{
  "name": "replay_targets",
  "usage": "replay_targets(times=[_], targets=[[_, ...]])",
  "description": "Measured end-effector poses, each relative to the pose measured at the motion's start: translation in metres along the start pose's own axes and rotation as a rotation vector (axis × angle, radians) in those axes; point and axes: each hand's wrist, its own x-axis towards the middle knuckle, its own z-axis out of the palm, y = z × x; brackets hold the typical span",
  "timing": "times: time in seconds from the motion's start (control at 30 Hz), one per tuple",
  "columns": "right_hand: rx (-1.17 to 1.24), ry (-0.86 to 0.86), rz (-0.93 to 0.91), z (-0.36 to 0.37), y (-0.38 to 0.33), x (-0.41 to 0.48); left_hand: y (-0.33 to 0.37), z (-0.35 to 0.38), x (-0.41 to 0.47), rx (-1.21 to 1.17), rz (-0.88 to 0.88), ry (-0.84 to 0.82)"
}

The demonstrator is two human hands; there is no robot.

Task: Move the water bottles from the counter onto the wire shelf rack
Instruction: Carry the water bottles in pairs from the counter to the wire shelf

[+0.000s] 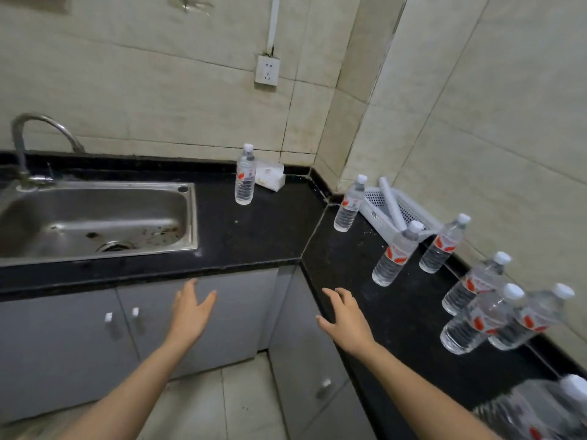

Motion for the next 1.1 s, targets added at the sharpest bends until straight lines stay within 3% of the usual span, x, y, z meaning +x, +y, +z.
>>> replay_targets(times=[0.13, 0.33, 0.5, 0.8, 1.03, 1.1], targets=[[0.164, 0.069, 0.154, -0.006, 0.050, 0.022, 0.017, 0.060, 0.026, 0.004, 0.006, -0.112], [0.439, 0.378, 0.371, -0.044, 0.123, 0.085, 0.051, 0.122, 0.062, 0.031, 0.027, -0.277], [0.499, 0.655, 0.465, -0.078, 0.152, 0.147, 0.065, 0.136, 0.108, 0.137, 0.058, -0.228], [0.557, 0.659, 0.606, -0.067, 0.179, 0.194, 0.099, 0.194, 0.156, 0.142, 0.088, -0.242], [0.896, 0.703, 0.569, -0.055, 0.194, 0.210, 0.122, 0.254, 0.193, 0.094, 0.102, -0.365], [0.897, 0.701, 0.578, -0.051, 0.194, 0.215, 0.131, 0.273, 0.208, 0.061, 0.100, -0.400]])
